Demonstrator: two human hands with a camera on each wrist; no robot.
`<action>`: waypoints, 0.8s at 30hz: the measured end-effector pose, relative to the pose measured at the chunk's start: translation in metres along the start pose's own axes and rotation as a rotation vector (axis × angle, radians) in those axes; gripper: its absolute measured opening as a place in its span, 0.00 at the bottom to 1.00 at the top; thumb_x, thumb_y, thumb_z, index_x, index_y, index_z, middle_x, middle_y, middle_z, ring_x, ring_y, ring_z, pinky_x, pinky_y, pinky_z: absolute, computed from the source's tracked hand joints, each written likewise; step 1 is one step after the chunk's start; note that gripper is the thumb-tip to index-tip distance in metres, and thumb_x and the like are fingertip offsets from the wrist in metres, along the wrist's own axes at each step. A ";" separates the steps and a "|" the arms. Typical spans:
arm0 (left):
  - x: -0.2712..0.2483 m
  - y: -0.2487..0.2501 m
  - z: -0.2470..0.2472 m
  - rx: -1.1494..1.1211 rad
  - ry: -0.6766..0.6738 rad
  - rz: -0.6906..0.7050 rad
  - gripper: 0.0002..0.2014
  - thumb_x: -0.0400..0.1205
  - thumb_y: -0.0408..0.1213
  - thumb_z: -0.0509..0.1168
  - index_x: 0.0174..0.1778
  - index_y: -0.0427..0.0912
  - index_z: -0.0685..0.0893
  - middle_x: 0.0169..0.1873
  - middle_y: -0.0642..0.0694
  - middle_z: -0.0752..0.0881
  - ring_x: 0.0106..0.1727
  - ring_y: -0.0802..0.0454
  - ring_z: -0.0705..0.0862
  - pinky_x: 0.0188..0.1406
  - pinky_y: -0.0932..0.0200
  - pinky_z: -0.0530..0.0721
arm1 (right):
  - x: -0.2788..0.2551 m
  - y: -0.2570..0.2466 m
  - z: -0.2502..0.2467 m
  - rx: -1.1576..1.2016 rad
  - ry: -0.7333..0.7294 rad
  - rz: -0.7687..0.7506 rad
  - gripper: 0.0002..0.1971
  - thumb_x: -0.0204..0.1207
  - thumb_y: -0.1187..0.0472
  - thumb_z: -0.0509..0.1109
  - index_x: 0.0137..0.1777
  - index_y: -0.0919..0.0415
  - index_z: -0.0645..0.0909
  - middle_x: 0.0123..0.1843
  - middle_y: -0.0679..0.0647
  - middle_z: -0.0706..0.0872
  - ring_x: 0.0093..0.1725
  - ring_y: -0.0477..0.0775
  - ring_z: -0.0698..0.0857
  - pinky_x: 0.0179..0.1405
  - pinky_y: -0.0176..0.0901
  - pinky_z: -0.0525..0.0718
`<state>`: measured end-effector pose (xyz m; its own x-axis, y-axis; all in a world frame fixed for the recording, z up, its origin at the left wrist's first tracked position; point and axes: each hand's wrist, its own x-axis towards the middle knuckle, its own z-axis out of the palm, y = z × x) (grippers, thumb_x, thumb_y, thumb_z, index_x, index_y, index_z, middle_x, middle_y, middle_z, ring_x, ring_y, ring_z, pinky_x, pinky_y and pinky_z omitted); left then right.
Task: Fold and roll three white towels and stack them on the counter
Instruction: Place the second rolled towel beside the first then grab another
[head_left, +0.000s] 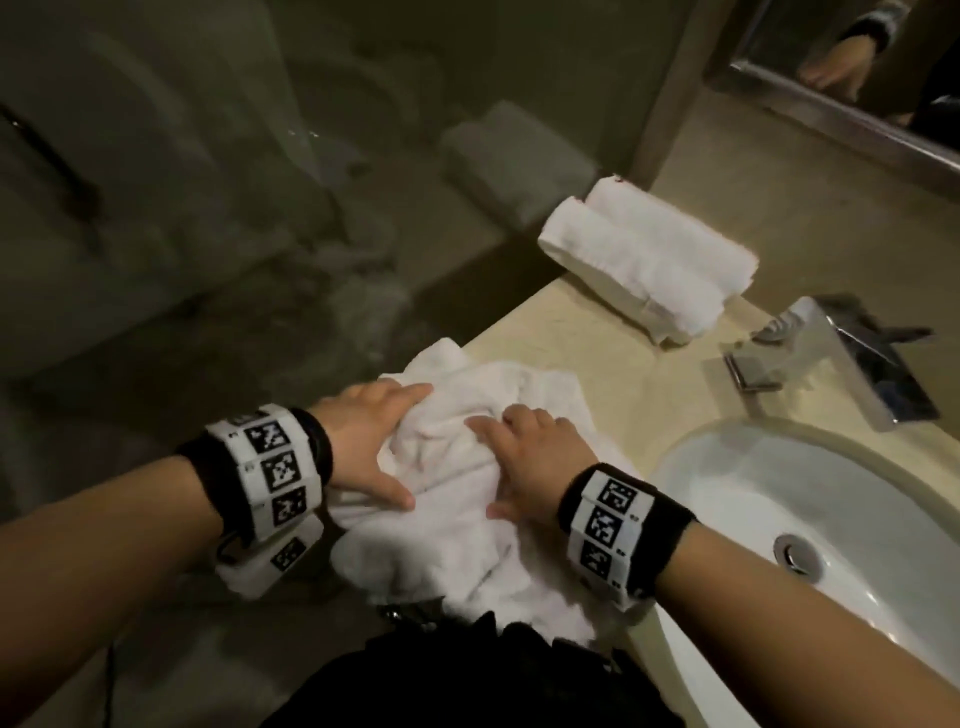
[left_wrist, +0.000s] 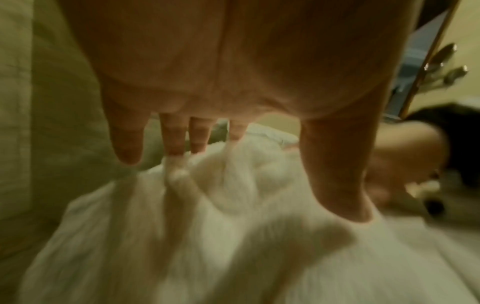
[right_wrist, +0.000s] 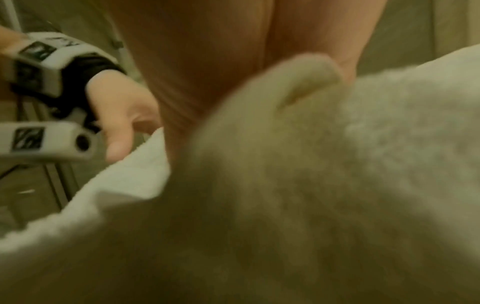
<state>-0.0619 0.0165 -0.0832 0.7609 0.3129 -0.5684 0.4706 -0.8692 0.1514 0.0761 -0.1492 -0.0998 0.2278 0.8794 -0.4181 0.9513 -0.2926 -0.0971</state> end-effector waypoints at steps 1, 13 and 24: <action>-0.002 0.003 0.012 0.023 0.013 -0.002 0.61 0.58 0.66 0.72 0.79 0.56 0.40 0.79 0.46 0.53 0.79 0.44 0.56 0.77 0.46 0.63 | 0.002 -0.001 0.000 0.016 0.008 -0.001 0.41 0.68 0.44 0.70 0.77 0.50 0.53 0.70 0.62 0.69 0.65 0.65 0.72 0.61 0.55 0.72; -0.026 0.121 0.023 -0.124 0.209 0.259 0.19 0.76 0.45 0.64 0.63 0.47 0.74 0.62 0.42 0.81 0.60 0.42 0.81 0.60 0.48 0.78 | -0.158 0.032 -0.009 0.445 0.269 0.127 0.12 0.78 0.56 0.61 0.58 0.60 0.76 0.53 0.62 0.85 0.51 0.61 0.83 0.47 0.43 0.74; -0.082 0.119 0.017 -0.113 0.213 0.086 0.18 0.80 0.35 0.62 0.66 0.40 0.71 0.61 0.33 0.80 0.60 0.40 0.80 0.55 0.53 0.74 | -0.182 -0.021 0.003 0.419 0.289 0.121 0.17 0.82 0.51 0.56 0.56 0.64 0.78 0.52 0.66 0.84 0.52 0.63 0.81 0.45 0.45 0.69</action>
<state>-0.0757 -0.1187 -0.0321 0.8716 0.3237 -0.3682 0.4379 -0.8517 0.2879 0.0145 -0.3043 -0.0242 0.4353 0.8805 -0.1877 0.7635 -0.4715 -0.4413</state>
